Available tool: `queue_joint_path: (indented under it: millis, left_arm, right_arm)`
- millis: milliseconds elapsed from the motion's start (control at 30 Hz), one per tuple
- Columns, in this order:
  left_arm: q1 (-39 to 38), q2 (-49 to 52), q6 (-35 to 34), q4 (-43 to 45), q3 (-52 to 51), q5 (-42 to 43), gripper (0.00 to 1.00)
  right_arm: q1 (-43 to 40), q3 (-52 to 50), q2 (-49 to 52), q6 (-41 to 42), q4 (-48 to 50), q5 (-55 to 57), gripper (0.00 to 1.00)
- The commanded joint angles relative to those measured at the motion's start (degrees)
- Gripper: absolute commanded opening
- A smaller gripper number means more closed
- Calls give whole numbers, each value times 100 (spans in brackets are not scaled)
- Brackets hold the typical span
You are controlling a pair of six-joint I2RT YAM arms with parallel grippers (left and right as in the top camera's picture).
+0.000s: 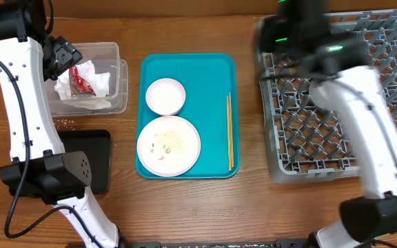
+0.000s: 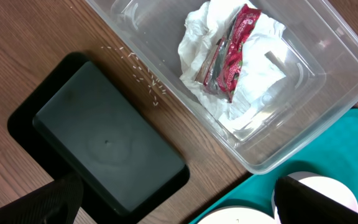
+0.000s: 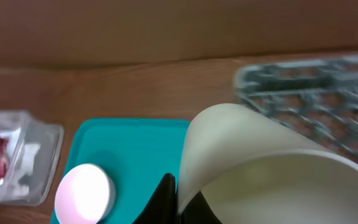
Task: Sort waste into correct bins and load items into the dishwasher
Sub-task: 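Lift the cup and carry it right over the dish rack, then lower the cup into the rack and release it with the right gripper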
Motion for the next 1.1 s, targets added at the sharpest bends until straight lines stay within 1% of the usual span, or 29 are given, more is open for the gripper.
queue_joint_path:
  millis: [0,133,233,333,400,467,567,700,1067]
  left_arm:
    - [-39,-52,-96,-11,-13,-81,100]
    - [-42,-55,-96,-11,-13,-81,100]
    - [-39,-52,-96,-11,-13,-81,100]
    - [-39,-52,-96,-11,-13,-81,100]
    - [-39,-55,-96,-11,-13,-81,100]
    - [-39,-52,-96,-11,-13,-81,100]
    - [-39,-52,-96,-11,-13,-81,100]
    - [-39,-52,-96,-11,-13,-81,100]
    - [-39,-52,-96,-11,-13,-81,100]
  right_arm:
    - [-964,-7,35,131,-317,-1991,4]
    - [-2100,-146,140,83,-885,-4052,4]
    - [-2702,-354,155,42,-1375,-4806,4]
    - [-3119,-612,155,-426,-1860,-4863,4]
    - [-3298,-892,155,-588,-2015,-4865,4]
    - [-3381,-1222,155,-748,-1987,-5066,4]
    - [-3405,-1797,175,-1139,-1781,-5753,4]
    - [-3410,-2516,175,-1141,-1316,-6288,4]
    - [-3628,-4054,179,-1143,-697,-6487,4]
